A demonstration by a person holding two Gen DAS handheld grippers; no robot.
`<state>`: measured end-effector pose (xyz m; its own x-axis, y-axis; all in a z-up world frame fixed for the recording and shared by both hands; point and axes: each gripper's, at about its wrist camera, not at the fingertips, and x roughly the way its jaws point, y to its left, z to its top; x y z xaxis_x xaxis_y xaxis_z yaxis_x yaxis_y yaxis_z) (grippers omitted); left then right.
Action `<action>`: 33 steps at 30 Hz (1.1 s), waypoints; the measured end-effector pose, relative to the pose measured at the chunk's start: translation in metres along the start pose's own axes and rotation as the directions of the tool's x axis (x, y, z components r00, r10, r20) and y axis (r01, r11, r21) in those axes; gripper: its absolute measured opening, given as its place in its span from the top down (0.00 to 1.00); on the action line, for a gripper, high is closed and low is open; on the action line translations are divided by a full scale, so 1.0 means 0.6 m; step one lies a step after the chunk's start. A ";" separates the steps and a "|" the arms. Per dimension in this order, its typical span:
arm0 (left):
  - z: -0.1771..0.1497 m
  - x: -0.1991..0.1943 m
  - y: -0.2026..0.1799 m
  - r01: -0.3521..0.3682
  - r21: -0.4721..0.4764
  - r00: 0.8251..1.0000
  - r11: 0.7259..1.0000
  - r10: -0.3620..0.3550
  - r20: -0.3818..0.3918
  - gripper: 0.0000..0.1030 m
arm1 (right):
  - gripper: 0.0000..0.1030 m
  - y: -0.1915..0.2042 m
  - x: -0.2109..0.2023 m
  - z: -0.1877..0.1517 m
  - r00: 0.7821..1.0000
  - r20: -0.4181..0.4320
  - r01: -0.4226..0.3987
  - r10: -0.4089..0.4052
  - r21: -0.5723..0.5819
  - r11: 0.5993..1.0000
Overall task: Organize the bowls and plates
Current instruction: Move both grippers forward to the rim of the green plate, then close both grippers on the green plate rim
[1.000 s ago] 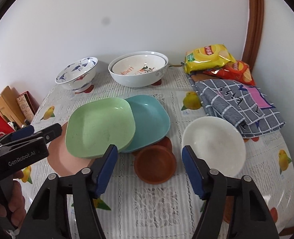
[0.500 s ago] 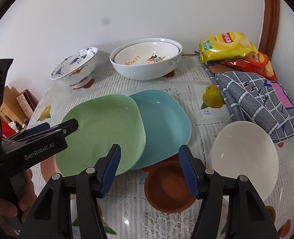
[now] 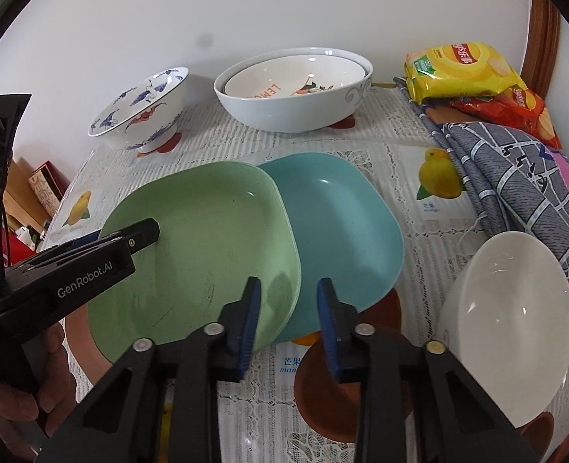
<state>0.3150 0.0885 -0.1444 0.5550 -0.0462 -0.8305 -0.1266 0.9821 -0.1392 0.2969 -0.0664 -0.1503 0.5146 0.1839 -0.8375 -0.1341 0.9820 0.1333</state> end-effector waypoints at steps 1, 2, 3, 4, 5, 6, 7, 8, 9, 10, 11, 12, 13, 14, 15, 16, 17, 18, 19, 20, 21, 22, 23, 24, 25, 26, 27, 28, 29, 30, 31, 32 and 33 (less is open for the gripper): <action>0.000 -0.001 0.000 0.010 0.000 1.000 1.000 -0.010 0.001 0.76 | 0.81 0.001 0.002 -0.001 1.000 -0.001 -0.007 0.007 -0.001 1.000; -0.001 -0.003 -0.001 0.015 0.002 1.000 1.000 -0.015 0.001 0.79 | 0.85 0.002 0.001 -0.002 1.000 0.002 -0.016 0.016 -0.002 1.000; -0.001 -0.005 -0.002 0.009 0.008 1.000 1.000 -0.009 0.003 0.81 | 0.86 0.002 -0.001 -0.003 1.000 0.013 -0.015 0.015 0.001 1.000; -0.001 -0.006 -0.003 0.004 0.015 1.000 1.000 -0.004 0.005 0.83 | 0.86 0.003 -0.003 -0.003 1.000 0.019 -0.011 0.011 0.003 1.000; -0.001 -0.008 -0.003 0.001 0.018 1.000 1.000 -0.001 0.006 0.85 | 0.86 0.003 -0.004 -0.002 1.000 0.020 -0.008 0.008 0.003 1.000; -0.002 -0.011 -0.001 0.005 0.012 1.000 1.000 -0.005 0.005 0.87 | 0.87 0.002 -0.006 -0.002 1.000 0.018 -0.003 0.003 0.003 1.000; -0.003 -0.015 0.001 0.018 0.003 1.000 1.000 -0.018 0.005 0.88 | 0.87 0.001 -0.009 -0.002 1.000 0.018 0.004 -0.004 0.007 1.000; -0.003 -0.018 0.002 0.024 -0.001 1.000 1.000 -0.024 0.006 0.88 | 0.88 0.000 -0.011 -0.002 1.000 0.018 0.006 -0.006 0.011 1.000; -0.004 -0.024 0.001 0.025 0.002 1.000 1.000 -0.025 0.009 0.88 | 0.89 -0.001 -0.014 -0.002 1.000 0.017 0.007 -0.007 0.016 1.000; -0.005 -0.030 0.000 0.023 0.008 1.000 1.000 -0.024 0.014 0.88 | 0.89 -0.002 -0.020 -0.003 1.000 0.019 0.007 -0.007 0.019 1.000; -0.007 -0.037 -0.002 0.021 0.014 1.000 1.000 -0.021 0.019 0.88 | 0.89 -0.002 -0.025 -0.005 1.000 0.022 0.006 -0.007 0.021 1.000; -0.009 -0.044 -0.004 0.022 0.015 0.999 1.000 -0.022 0.023 0.88 | 0.89 -0.002 -0.031 -0.006 1.000 0.027 0.007 -0.008 0.022 1.000; -0.011 -0.050 -0.004 0.025 0.014 0.999 1.000 -0.025 0.026 0.88 | 0.89 -0.001 -0.040 -0.008 0.999 0.031 0.011 -0.012 0.022 1.000; -0.014 -0.059 -0.004 0.030 0.009 0.999 1.000 -0.030 0.030 0.88 | 0.89 -0.001 -0.046 -0.010 0.999 0.034 0.014 -0.014 0.021 1.000; -0.016 -0.066 -0.004 0.035 0.006 0.999 0.999 -0.035 0.033 0.88 | 0.89 0.000 -0.057 -0.012 0.999 0.043 0.016 -0.017 0.022 1.000; -0.019 -0.075 -0.004 0.039 0.003 0.999 0.999 -0.039 0.037 0.88 | 0.89 0.000 -0.066 -0.014 0.999 0.051 0.016 -0.017 0.024 1.000; -0.021 -0.082 -0.005 0.041 0.003 0.998 0.999 -0.041 0.040 0.88 | 0.89 0.000 -0.076 -0.017 0.998 0.056 0.014 -0.016 0.029 0.999; -0.023 -0.089 -0.006 0.043 0.003 0.998 0.999 -0.043 0.043 0.89 | 0.90 0.000 -0.081 -0.018 0.998 0.059 0.012 -0.014 0.033 0.999; -0.027 -0.098 -0.006 0.044 0.003 0.998 0.999 -0.044 0.047 0.88 | 0.90 -0.001 -0.091 -0.020 0.998 0.063 0.007 -0.009 0.040 0.999; -0.030 -0.106 -0.006 0.044 0.001 0.998 0.999 -0.044 0.052 0.89 | 0.90 0.000 -0.098 -0.021 0.998 0.065 0.002 -0.005 0.046 0.999; -0.033 -0.114 -0.006 0.046 -0.001 0.997 0.999 -0.045 0.057 0.89 | 0.90 0.000 -0.107 -0.023 0.998 0.069 -0.004 0.000 0.051 0.999; -0.035 -0.122 -0.007 0.046 -0.002 0.997 0.999 -0.046 0.060 0.88 | 0.90 0.001 -0.117 -0.026 0.997 0.075 -0.008 0.004 0.055 0.998; -0.039 -0.132 -0.007 0.046 -0.001 0.997 0.999 -0.046 0.065 0.88 | 0.90 0.002 -0.124 -0.029 0.997 0.081 -0.010 0.005 0.057 0.998; -0.041 -0.139 -0.006 0.046 -0.002 0.997 0.999 -0.045 0.067 0.88 | 0.90 0.004 -0.136 -0.032 0.996 0.089 -0.010 0.005 0.058 0.998; -0.044 -0.149 -0.006 0.045 -0.003 0.996 0.999 -0.045 0.071 0.88 | 0.90 0.007 -0.143 -0.035 0.996 0.093 -0.010 0.004 0.056 0.998; -0.047 -0.160 -0.006 0.045 -0.002 0.996 0.999 -0.044 0.078 0.88 | 0.90 0.009 -0.150 -0.037 0.995 0.098 -0.009 0.004 0.055 0.998; -0.049 -0.169 -0.006 0.043 -0.001 0.996 0.999 -0.043 0.084 0.88 | 0.90 0.012 -0.162 -0.041 0.994 0.106 -0.011 0.005 0.055 0.998; -0.052 -0.178 -0.007 0.041 0.002 0.995 0.999 -0.041 0.089 0.88 | 0.90 0.013 -0.170 -0.045 0.994 0.110 -0.014 0.007 0.057 0.998; -0.056 -0.190 -0.007 0.036 0.005 0.995 0.999 -0.037 0.093 0.88 | 0.90 0.014 -0.177 -0.048 0.993 0.114 -0.017 0.011 0.059 0.998; -0.058 -0.198 -0.008 0.034 0.009 0.995 0.999 -0.035 0.098 0.88 | 0.90 0.015 -0.186 -0.051 0.993 0.118 -0.021 0.014 0.062 0.998; -0.061 -0.208 -0.008 0.030 0.015 0.994 0.999 -0.032 0.107 0.88 | 0.90 0.017 -0.196 -0.055 0.992 0.126 -0.025 0.017 0.065 0.998; -0.065 -0.219 -0.008 0.025 0.020 0.993 0.999 -0.027 0.115 0.88 | 0.90 0.019 -0.203 -0.059 0.991 0.132 -0.029 0.020 0.065 0.997; -0.067 -0.226 -0.008 0.020 0.022 0.993 1.000 -0.023 0.119 0.89 | 0.90 0.021 -0.211 -0.063 0.990 0.138 -0.033 0.024 0.063 0.997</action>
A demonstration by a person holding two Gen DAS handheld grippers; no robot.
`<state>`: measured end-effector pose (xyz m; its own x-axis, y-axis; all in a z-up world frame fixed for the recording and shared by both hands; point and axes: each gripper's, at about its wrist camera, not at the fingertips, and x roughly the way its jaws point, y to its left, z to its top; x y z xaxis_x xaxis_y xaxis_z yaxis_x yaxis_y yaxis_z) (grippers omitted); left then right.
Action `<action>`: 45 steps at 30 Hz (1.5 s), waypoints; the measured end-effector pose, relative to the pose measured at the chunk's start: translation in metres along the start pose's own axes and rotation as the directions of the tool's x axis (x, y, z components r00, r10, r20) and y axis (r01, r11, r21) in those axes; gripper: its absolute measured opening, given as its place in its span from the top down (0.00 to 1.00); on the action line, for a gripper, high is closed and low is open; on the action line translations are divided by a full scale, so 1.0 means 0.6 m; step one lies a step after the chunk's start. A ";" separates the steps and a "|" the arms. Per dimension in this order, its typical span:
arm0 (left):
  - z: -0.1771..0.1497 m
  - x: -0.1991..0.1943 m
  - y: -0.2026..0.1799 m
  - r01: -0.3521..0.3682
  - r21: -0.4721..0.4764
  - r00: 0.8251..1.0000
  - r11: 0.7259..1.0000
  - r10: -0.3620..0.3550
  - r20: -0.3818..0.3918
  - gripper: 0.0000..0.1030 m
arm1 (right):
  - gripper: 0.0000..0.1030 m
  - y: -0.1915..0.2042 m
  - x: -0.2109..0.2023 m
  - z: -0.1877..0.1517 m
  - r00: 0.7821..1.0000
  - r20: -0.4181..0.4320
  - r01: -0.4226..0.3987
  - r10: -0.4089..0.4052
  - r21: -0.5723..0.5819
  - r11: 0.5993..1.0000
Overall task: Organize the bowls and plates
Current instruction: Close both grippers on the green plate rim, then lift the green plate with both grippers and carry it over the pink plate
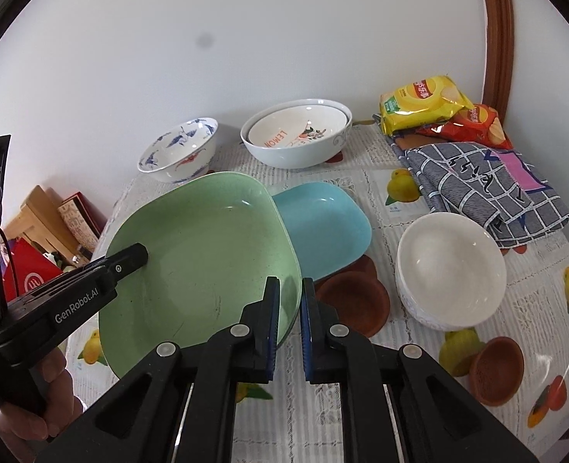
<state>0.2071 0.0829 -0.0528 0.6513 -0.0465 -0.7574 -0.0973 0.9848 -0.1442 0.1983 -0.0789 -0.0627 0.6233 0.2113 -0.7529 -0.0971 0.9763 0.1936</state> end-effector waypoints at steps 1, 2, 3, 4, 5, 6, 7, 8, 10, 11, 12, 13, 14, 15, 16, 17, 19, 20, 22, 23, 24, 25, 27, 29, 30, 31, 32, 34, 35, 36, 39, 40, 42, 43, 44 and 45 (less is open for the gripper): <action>-0.002 -0.007 0.000 -0.004 0.001 1.000 1.000 0.004 0.003 0.88 | 0.90 0.003 -0.008 -0.003 1.000 0.005 -0.002 0.002 -0.002 1.000; -0.004 -0.015 0.000 -0.009 0.002 1.000 1.000 0.009 0.007 0.88 | 0.90 0.006 -0.015 -0.007 1.000 0.008 -0.004 0.004 -0.003 1.000; -0.006 -0.021 0.001 -0.011 0.002 1.000 1.000 0.011 0.010 0.88 | 0.90 0.008 -0.020 -0.010 1.000 0.011 -0.006 0.006 -0.003 1.000; -0.008 -0.026 0.002 -0.011 0.000 1.000 1.000 0.011 0.013 0.89 | 0.90 0.009 -0.024 -0.012 1.000 0.013 -0.008 0.008 -0.002 1.000; -0.011 -0.031 0.004 -0.011 -0.003 1.000 1.000 0.011 0.016 0.89 | 0.90 0.010 -0.028 -0.014 1.000 0.015 -0.010 0.010 -0.001 1.000; -0.013 -0.035 0.005 -0.009 -0.004 1.000 1.000 0.009 0.016 0.88 | 0.90 0.011 -0.032 -0.016 1.000 0.018 -0.011 0.011 -0.002 1.000; -0.015 -0.039 0.006 -0.006 -0.007 1.000 1.000 0.006 0.017 0.88 | 0.90 0.013 -0.038 -0.019 1.000 0.021 -0.011 0.011 -0.004 1.000; -0.017 -0.043 0.007 -0.003 -0.010 1.000 1.000 0.004 0.018 0.88 | 0.90 0.013 -0.041 -0.020 1.000 0.024 -0.011 0.011 -0.005 1.000; -0.021 -0.048 0.007 0.001 -0.012 1.000 1.000 -0.001 0.020 0.88 | 0.90 0.015 -0.050 -0.024 0.999 0.030 -0.010 0.010 -0.008 1.000; -0.023 -0.050 0.007 0.003 -0.011 1.000 1.000 -0.002 0.021 0.88 | 0.90 0.015 -0.053 -0.025 0.999 0.034 -0.008 0.008 -0.008 1.000; -0.024 -0.052 0.006 0.003 -0.010 1.000 1.000 -0.003 0.022 0.88 | 0.90 0.015 -0.056 -0.027 0.999 0.036 -0.007 0.008 -0.007 1.000; -0.026 -0.054 0.006 0.004 -0.009 1.000 1.000 -0.004 0.022 0.88 | 0.90 0.015 -0.058 -0.027 0.999 0.038 -0.004 0.005 -0.006 1.000; -0.027 -0.054 0.006 0.005 -0.007 1.000 1.000 -0.005 0.021 0.88 | 0.90 0.015 -0.059 -0.028 0.999 0.038 -0.003 0.003 -0.005 1.000; -0.028 -0.056 0.006 0.006 -0.006 1.000 1.000 -0.005 0.021 0.88 | 0.90 0.014 -0.060 -0.029 0.999 0.038 -0.002 0.002 -0.003 1.000; -0.030 -0.057 0.007 0.006 -0.006 1.000 1.000 -0.006 0.021 0.88 | 0.90 0.015 -0.061 -0.031 0.999 0.038 -0.002 0.002 0.000 1.000; -0.032 -0.058 0.007 0.005 -0.006 1.000 1.000 -0.005 0.021 0.88 | 0.90 0.015 -0.062 -0.033 0.999 0.038 -0.002 0.002 0.000 1.000; -0.033 -0.057 0.009 0.004 -0.008 1.000 1.000 -0.004 0.019 0.88 | 0.90 0.017 -0.061 -0.035 0.999 0.035 0.000 0.000 -0.003 1.000; -0.034 -0.057 0.011 0.004 -0.010 1.000 1.000 -0.004 0.017 0.88 | 0.90 0.018 -0.061 -0.036 0.999 0.034 0.000 0.000 -0.004 1.000; -0.035 -0.056 0.015 0.004 -0.015 1.000 1.000 -0.004 0.014 0.88 | 0.90 0.022 -0.060 -0.038 0.999 0.032 0.001 0.000 -0.007 1.000; -0.035 -0.054 0.017 0.003 -0.017 1.000 1.000 -0.003 0.012 0.88 | 0.90 0.024 -0.059 -0.039 1.000 0.031 0.001 0.000 -0.009 1.000; -0.036 -0.053 0.019 0.002 -0.018 1.000 1.000 -0.001 0.010 0.88 | 0.90 0.025 -0.057 -0.038 1.000 0.029 0.000 0.000 -0.011 1.000; -0.037 -0.053 0.021 0.001 -0.020 1.000 1.000 0.000 0.009 0.88 | 0.90 0.027 -0.055 -0.038 1.000 0.027 -0.001 0.001 -0.012 1.000; -0.036 -0.051 0.026 -0.003 -0.022 1.000 1.000 0.003 0.007 0.88 | 0.90 0.030 -0.050 -0.037 1.000 0.024 -0.003 0.003 -0.015 1.000; -0.036 -0.051 0.029 -0.008 -0.022 1.000 1.000 0.008 0.005 0.88 | 0.90 0.032 -0.048 -0.038 1.000 0.021 -0.005 0.005 -0.016 1.000; -0.035 -0.051 0.032 -0.010 -0.022 1.000 1.000 0.010 0.006 0.88 | 0.90 0.034 -0.046 -0.038 1.000 0.020 -0.006 0.006 -0.017 1.000; -0.034 -0.050 0.033 -0.012 -0.023 1.000 1.000 0.012 0.007 0.88 | 0.90 0.036 -0.045 -0.037 1.000 0.020 -0.007 0.007 -0.020 1.000; -0.032 -0.050 0.036 -0.013 -0.026 1.000 1.000 0.013 0.006 0.88 | 0.90 0.038 -0.043 -0.036 1.000 0.019 -0.008 0.008 -0.021 1.000; -0.030 -0.050 0.039 -0.015 -0.028 1.000 0.999 0.015 0.006 0.88 | 0.90 0.042 -0.040 -0.034 1.000 0.018 -0.011 0.012 -0.023 1.000; -0.028 -0.050 0.040 -0.017 -0.030 1.000 0.999 0.017 0.007 0.88 | 0.90 0.043 -0.040 -0.033 1.000 0.019 -0.012 0.013 -0.024 1.000; -0.027 -0.050 0.041 -0.018 -0.030 1.000 0.999 0.018 0.008 0.88 | 0.90 0.044 -0.039 -0.032 1.000 0.019 -0.013 0.014 -0.026 1.000; -0.023 -0.049 0.043 -0.021 -0.033 1.000 0.999 0.021 0.010 0.88 | 0.90 0.046 -0.037 -0.029 1.000 0.021 -0.016 0.016 -0.029 0.999; -0.022 -0.048 0.043 -0.022 -0.034 1.000 0.999 0.022 0.009 0.88 | 0.90 0.048 -0.036 -0.028 1.000 0.022 -0.016 0.017 -0.031 0.999; -0.022 -0.046 0.045 -0.024 -0.036 1.000 0.999 0.024 0.008 0.88 | 0.90 0.049 -0.034 -0.027 1.000 0.021 -0.017 0.018 -0.033 0.999; -0.022 -0.044 0.045 -0.025 -0.036 1.000 0.999 0.025 0.006 0.88 | 0.90 0.049 -0.032 -0.027 1.000 0.020 -0.018 0.018 -0.032 0.999; -0.022 -0.042 0.045 -0.026 -0.037 1.000 0.999 0.026 0.004 0.88 | 0.90 0.049 -0.030 -0.026 1.000 0.018 -0.017 0.018 -0.032 0.999; -0.022 -0.041 0.045 -0.027 -0.038 1.000 0.999 0.027 0.002 0.88 | 0.90 0.050 -0.029 -0.026 1.000 0.017 -0.017 0.018 -0.032 0.999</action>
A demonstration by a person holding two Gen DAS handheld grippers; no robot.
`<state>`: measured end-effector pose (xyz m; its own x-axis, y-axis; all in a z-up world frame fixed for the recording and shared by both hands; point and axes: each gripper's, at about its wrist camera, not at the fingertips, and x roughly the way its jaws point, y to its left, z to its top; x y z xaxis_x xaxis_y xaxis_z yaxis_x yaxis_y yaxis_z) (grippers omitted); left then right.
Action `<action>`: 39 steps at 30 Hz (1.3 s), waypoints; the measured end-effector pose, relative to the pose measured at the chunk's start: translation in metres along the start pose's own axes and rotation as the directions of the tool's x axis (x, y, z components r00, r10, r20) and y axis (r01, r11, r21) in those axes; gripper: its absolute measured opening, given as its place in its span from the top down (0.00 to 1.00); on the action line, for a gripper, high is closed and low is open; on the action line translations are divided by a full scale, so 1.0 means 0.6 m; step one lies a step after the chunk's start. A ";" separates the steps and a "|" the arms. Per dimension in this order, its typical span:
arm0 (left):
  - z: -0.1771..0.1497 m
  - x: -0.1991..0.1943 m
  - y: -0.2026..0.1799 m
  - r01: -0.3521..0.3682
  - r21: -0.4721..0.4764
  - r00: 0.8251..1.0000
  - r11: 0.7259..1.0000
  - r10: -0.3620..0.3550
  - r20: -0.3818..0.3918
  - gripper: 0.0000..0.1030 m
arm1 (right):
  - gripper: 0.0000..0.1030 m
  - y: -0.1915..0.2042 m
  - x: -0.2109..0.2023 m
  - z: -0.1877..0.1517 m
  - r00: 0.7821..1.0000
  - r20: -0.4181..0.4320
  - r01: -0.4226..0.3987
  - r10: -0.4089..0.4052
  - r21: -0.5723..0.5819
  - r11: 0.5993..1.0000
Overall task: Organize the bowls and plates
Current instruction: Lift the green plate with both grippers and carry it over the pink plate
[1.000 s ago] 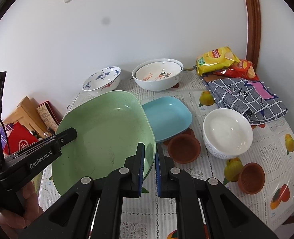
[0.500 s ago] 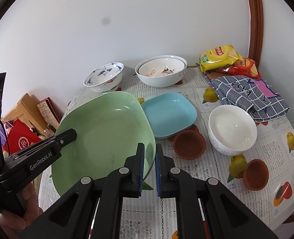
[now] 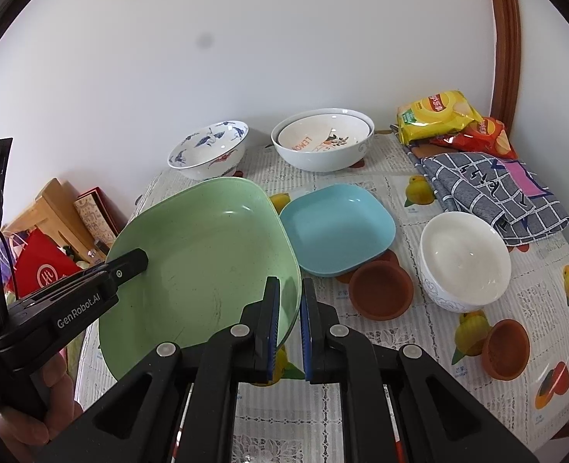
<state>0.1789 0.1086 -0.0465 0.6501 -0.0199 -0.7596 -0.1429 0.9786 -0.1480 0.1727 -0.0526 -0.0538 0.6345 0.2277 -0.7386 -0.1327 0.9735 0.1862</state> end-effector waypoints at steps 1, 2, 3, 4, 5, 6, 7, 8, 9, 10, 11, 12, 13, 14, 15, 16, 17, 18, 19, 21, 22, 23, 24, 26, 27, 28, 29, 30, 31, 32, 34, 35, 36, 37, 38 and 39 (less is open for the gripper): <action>0.000 0.001 0.000 0.000 -0.001 1.000 1.000 0.000 -0.001 0.88 | 0.90 0.000 0.002 0.001 1.000 -0.002 0.000 0.000 -0.001 1.000; 0.000 0.003 0.001 -0.001 -0.001 1.000 1.000 0.001 -0.002 0.88 | 0.90 0.000 0.004 0.001 1.000 -0.003 0.000 0.000 -0.001 1.000; 0.001 0.005 0.001 -0.001 -0.002 1.000 1.000 0.001 -0.003 0.88 | 0.90 0.000 0.006 0.003 1.000 -0.003 0.000 0.000 -0.002 1.000; 0.001 0.006 0.002 -0.001 -0.003 1.000 1.000 0.001 -0.005 0.88 | 0.90 0.001 0.006 0.004 1.000 -0.003 0.000 0.000 -0.002 1.000; 0.001 0.007 0.002 -0.002 -0.005 1.000 1.000 0.002 -0.007 0.88 | 0.90 0.001 0.007 0.004 1.000 -0.003 0.001 -0.001 -0.003 1.000; 0.002 0.008 0.003 -0.003 -0.005 1.000 1.000 0.003 -0.007 0.88 | 0.90 0.002 0.009 0.005 1.000 -0.003 0.001 -0.001 -0.004 1.000; 0.002 0.010 0.003 -0.004 -0.006 1.000 1.000 0.004 -0.007 0.88 | 0.90 0.002 0.010 0.006 1.000 -0.003 0.000 0.000 -0.006 1.000; 0.003 0.011 0.004 -0.006 -0.007 1.000 1.000 0.006 -0.008 0.88 | 0.90 0.003 0.013 0.007 1.000 -0.004 -0.001 0.001 -0.008 1.000; 0.004 0.013 0.005 -0.007 -0.008 1.000 1.000 0.007 -0.010 0.88 | 0.90 0.004 0.014 0.008 1.000 -0.005 -0.001 0.001 -0.008 1.000; 0.004 0.015 0.006 -0.009 -0.010 1.000 1.000 0.009 -0.011 0.88 | 0.90 0.005 0.017 0.010 1.000 -0.006 -0.003 0.003 -0.009 1.000; 0.004 0.017 0.008 -0.012 -0.012 1.000 1.000 0.012 -0.013 0.88 | 0.90 0.006 0.019 0.011 1.000 -0.008 -0.004 0.004 -0.010 1.000; 0.004 0.019 0.009 -0.014 -0.014 1.000 1.000 0.014 -0.015 0.88 | 0.90 0.006 0.022 0.011 1.000 -0.010 -0.005 0.004 -0.012 1.000; 0.003 0.022 0.012 -0.017 -0.016 1.000 1.000 0.017 -0.019 0.88 | 0.90 0.008 0.026 0.011 1.000 -0.013 -0.006 0.006 -0.015 1.000; 0.002 0.026 0.014 -0.020 -0.021 1.000 1.000 0.020 -0.024 0.88 | 0.90 0.009 0.030 0.010 1.000 -0.015 -0.008 0.007 -0.017 1.000; 0.001 0.029 0.016 -0.024 -0.025 0.999 0.999 0.023 -0.030 0.88 | 0.90 0.010 0.034 0.010 1.000 -0.020 -0.009 0.009 -0.019 1.000; -0.001 0.034 0.019 -0.030 -0.030 0.999 0.999 0.028 -0.037 0.88 | 0.90 0.011 0.039 0.009 1.000 -0.028 -0.011 0.011 -0.021 1.000; -0.004 0.039 0.023 -0.034 -0.034 0.998 0.999 0.032 -0.044 0.88 | 0.90 0.012 0.044 0.008 0.999 -0.034 -0.013 0.012 -0.024 1.000; -0.006 0.044 0.026 -0.038 -0.039 0.998 0.999 0.036 -0.052 0.88 | 0.90 0.012 0.050 0.007 0.999 -0.041 -0.014 0.013 -0.027 1.000; -0.009 0.048 0.030 -0.041 -0.043 0.997 0.998 0.038 -0.060 0.88 | 0.90 0.014 0.059 0.005 0.999 -0.051 -0.019 0.017 -0.029 0.999; -0.014 0.058 0.038 -0.049 -0.049 0.996 0.998 0.045 -0.075 0.88 | 0.90 0.015 0.068 0.001 0.998 -0.062 -0.024 0.022 -0.030 0.999; -0.015 0.061 0.040 -0.053 -0.050 0.996 0.997 0.049 -0.080 0.88 | 0.90 0.016 0.075 -0.001 0.997 -0.071 -0.027 0.025 -0.031 0.999; -0.018 0.063 0.042 -0.059 -0.052 0.995 0.997 0.055 -0.084 0.88 | 0.90 0.018 0.079 -0.004 0.997 -0.077 -0.031 0.028 -0.031 0.999; -0.019 0.064 0.044 -0.063 -0.053 0.995 0.997 0.058 -0.086 0.88 | 0.90 0.019 0.081 -0.006 0.996 -0.080 -0.032 0.029 -0.032 0.999; -0.021 0.065 0.046 -0.069 -0.054 0.994 0.996 0.064 -0.090 0.88 | 0.90 0.022 0.085 -0.009 0.996 -0.084 -0.034 0.031 -0.034 0.999; -0.022 0.065 0.048 -0.071 -0.054 0.994 0.996 0.065 -0.091 0.88 | 0.90 0.023 0.086 -0.011 0.996 -0.084 -0.036 0.033 -0.034 0.999; -0.024 0.067 0.049 -0.073 -0.056 0.994 0.996 0.068 -0.091 0.88 | 0.90 0.023 0.088 -0.012 0.996 -0.085 -0.039 0.037 -0.032 0.999; -0.025 0.069 0.051 -0.075 -0.057 0.993 0.996 0.069 -0.093 0.88 | 0.90 0.023 0.091 -0.012 0.995 -0.087 -0.042 0.039 -0.032 0.999; -0.026 0.072 0.052 -0.077 -0.059 0.993 0.995 0.071 -0.097 0.88 | 0.90 0.024 0.093 -0.012 0.995 -0.089 -0.043 0.040 -0.034 0.998; -0.027 0.076 0.053 -0.078 -0.060 0.992 0.995 0.071 -0.101 0.88 | 0.90 0.025 0.098 -0.012 0.995 -0.094 -0.044 0.041 -0.037 0.998; -0.028 0.083 0.055 -0.078 -0.065 0.992 0.995 0.071 -0.107 0.88 | 0.90 0.026 0.103 -0.012 0.994 -0.098 -0.043 0.039 -0.040 0.998; -0.028 0.093 0.060 -0.078 -0.076 0.991 0.994 0.068 -0.119 0.88 | 0.90 0.027 0.115 -0.010 0.993 -0.109 -0.047 0.041 -0.047 0.998; -0.028 0.098 0.062 -0.079 -0.080 0.990 0.994 0.069 -0.124 0.88 | 0.90 0.027 0.119 -0.009 0.993 -0.113 -0.048 0.043 -0.048 0.998; -0.029 0.101 0.064 -0.083 -0.084 0.989 0.993 0.072 -0.128 0.88 | 0.90 0.027 0.124 -0.007 0.992 -0.119 -0.051 0.045 -0.050 0.997; -0.029 0.104 0.066 -0.087 -0.086 0.989 0.992 0.076 -0.130 0.88 | 0.90 0.028 0.131 -0.006 0.991 -0.125 -0.057 0.049 -0.055 0.997; -0.029 0.107 0.071 -0.093 -0.091 0.988 0.991 0.081 -0.135 0.88 | 0.90 0.029 0.135 -0.005 0.990 -0.130 -0.061 0.053 -0.059 0.996; -0.029 0.109 0.074 -0.098 -0.097 0.987 0.991 0.084 -0.139 0.88 | 0.90 0.031 0.141 -0.004 0.989 -0.136 -0.067 0.058 -0.064 0.996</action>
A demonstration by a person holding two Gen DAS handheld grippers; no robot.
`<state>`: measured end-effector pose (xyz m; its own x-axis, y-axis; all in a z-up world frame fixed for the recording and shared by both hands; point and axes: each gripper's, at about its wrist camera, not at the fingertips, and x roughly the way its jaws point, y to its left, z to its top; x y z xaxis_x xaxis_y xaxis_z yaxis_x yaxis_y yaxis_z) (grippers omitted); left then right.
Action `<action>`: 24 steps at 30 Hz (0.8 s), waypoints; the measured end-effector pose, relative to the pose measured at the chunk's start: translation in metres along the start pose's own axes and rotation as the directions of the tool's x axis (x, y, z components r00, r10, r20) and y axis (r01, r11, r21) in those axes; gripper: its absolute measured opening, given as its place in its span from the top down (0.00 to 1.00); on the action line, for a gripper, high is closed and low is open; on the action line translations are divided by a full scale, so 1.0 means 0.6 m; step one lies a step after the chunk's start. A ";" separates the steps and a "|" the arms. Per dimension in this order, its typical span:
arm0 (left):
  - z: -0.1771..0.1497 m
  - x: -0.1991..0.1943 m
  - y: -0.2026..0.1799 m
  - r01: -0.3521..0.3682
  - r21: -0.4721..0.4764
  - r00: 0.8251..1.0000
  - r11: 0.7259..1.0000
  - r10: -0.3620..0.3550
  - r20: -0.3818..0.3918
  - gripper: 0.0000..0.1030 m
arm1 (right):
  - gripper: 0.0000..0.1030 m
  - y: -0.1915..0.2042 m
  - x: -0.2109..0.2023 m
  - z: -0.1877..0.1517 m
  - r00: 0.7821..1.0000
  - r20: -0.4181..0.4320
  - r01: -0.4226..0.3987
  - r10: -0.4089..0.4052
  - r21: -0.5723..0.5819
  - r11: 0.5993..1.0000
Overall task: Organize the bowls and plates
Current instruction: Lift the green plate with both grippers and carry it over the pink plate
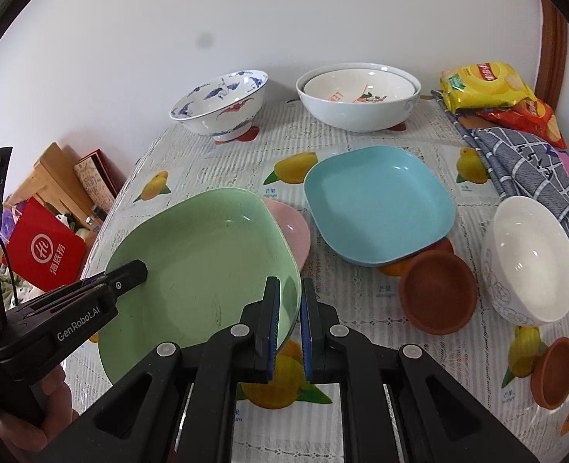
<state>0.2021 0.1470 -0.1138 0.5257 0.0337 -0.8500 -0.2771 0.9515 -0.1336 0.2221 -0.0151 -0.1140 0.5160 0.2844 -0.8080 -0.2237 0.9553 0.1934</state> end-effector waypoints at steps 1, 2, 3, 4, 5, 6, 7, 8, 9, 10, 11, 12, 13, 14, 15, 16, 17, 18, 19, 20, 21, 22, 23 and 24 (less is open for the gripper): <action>0.001 0.002 0.004 -0.004 -0.007 1.000 1.000 0.004 -0.004 0.88 | 0.90 0.002 0.005 0.002 1.000 -0.006 -0.005 0.005 -0.006 1.000; 0.002 0.004 0.008 -0.009 -0.013 1.000 1.000 0.009 -0.004 0.88 | 0.90 0.003 0.010 0.004 1.000 -0.011 -0.011 0.010 -0.010 1.000; 0.003 0.005 0.012 -0.013 -0.020 1.000 1.000 0.013 -0.006 0.88 | 0.90 0.006 0.015 0.006 1.000 -0.015 -0.017 0.017 -0.015 1.000; 0.004 0.007 0.015 -0.017 -0.025 1.000 1.000 0.017 -0.008 0.88 | 0.90 0.010 0.020 0.008 1.000 -0.019 -0.023 0.023 -0.023 0.999; 0.006 0.009 0.020 -0.021 -0.031 1.000 0.999 0.021 -0.008 0.88 | 0.90 0.012 0.024 0.010 0.999 -0.022 -0.026 0.025 -0.029 0.999; 0.007 0.011 0.022 -0.024 -0.035 1.000 0.999 0.024 -0.008 0.88 | 0.90 0.015 0.028 0.012 0.999 -0.025 -0.028 0.028 -0.035 0.999; 0.008 0.012 0.024 -0.026 -0.040 1.000 0.999 0.026 -0.008 0.88 | 0.90 0.018 0.033 0.015 0.999 -0.028 -0.030 0.029 -0.043 0.999; 0.009 0.015 0.025 -0.027 -0.044 1.000 0.999 0.027 -0.008 0.88 | 0.90 0.019 0.037 0.017 0.999 -0.030 -0.031 0.029 -0.049 0.998; 0.010 0.017 0.025 -0.027 -0.048 1.000 0.999 0.027 -0.009 0.88 | 0.90 0.021 0.041 0.020 0.999 -0.033 -0.029 0.027 -0.055 0.998; 0.011 0.021 0.025 -0.026 -0.052 1.000 0.998 0.026 -0.011 0.88 | 0.90 0.022 0.045 0.023 0.999 -0.036 -0.025 0.023 -0.063 0.998; 0.013 0.025 0.026 -0.025 -0.054 1.000 0.998 0.024 -0.013 0.88 | 0.90 0.022 0.047 0.025 0.999 -0.038 -0.024 0.021 -0.068 0.997; 0.014 0.028 0.026 -0.022 -0.056 1.000 0.998 0.021 -0.015 0.88 | 0.90 0.022 0.050 0.028 0.999 -0.039 -0.021 0.018 -0.073 0.997; 0.015 0.032 0.025 -0.019 -0.058 1.000 0.998 0.018 -0.018 0.88 | 0.90 0.021 0.053 0.030 0.999 -0.042 -0.018 0.015 -0.079 0.997; 0.017 0.036 0.024 -0.016 -0.058 1.000 0.998 0.015 -0.021 0.88 | 0.90 0.020 0.056 0.033 0.999 -0.045 -0.016 0.012 -0.083 0.996; 0.019 0.039 0.022 -0.016 -0.057 1.000 0.998 0.015 -0.023 0.88 | 0.90 0.018 0.059 0.034 0.999 -0.047 -0.014 0.010 -0.085 0.996; 0.020 0.041 0.020 -0.016 -0.056 1.000 0.998 0.015 -0.024 0.88 | 0.90 0.015 0.063 0.037 0.999 -0.051 -0.013 0.009 -0.086 0.996; 0.021 0.044 0.018 -0.017 -0.053 1.000 0.998 0.016 -0.025 0.88 | 0.90 0.013 0.066 0.039 0.999 -0.054 -0.012 0.007 -0.087 0.996; 0.023 0.048 0.016 -0.017 -0.051 1.000 0.999 0.016 -0.026 0.88 | 0.90 0.011 0.071 0.041 0.998 -0.057 -0.008 0.003 -0.088 0.996; 0.024 0.050 0.014 -0.018 -0.049 1.000 0.999 0.016 -0.026 0.88 | 0.90 0.010 0.076 0.044 0.998 -0.060 0.000 -0.005 -0.091 0.996; 0.026 0.053 0.013 -0.019 -0.049 1.000 0.999 0.018 -0.026 0.88 | 0.90 0.009 0.080 0.045 0.998 -0.061 0.007 -0.012 -0.094 0.996; 0.027 0.055 0.012 -0.020 -0.050 0.999 0.999 0.019 -0.026 0.88 | 0.90 0.008 0.084 0.047 0.998 -0.059 0.012 -0.018 -0.096 0.995; 0.028 0.058 0.012 -0.020 -0.051 0.999 0.998 0.018 -0.027 0.88 | 0.90 0.007 0.087 0.049 0.998 -0.059 0.013 -0.019 -0.097 0.995; 0.029 0.061 0.011 -0.016 -0.052 0.999 0.998 0.015 -0.030 0.88 | 0.90 0.006 0.089 0.050 0.998 -0.060 0.014 -0.020 -0.099 0.995; 0.029 0.064 0.011 -0.014 -0.053 0.999 0.999 0.012 -0.034 0.88 | 0.90 0.004 0.092 0.052 0.998 -0.059 0.014 -0.020 -0.102 0.995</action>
<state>0.2346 0.1597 -0.1384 0.4949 0.0348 -0.8682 -0.3264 0.9335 -0.1487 0.2755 0.0056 -0.1408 0.4703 0.2603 -0.8433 -0.2995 0.9459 0.1249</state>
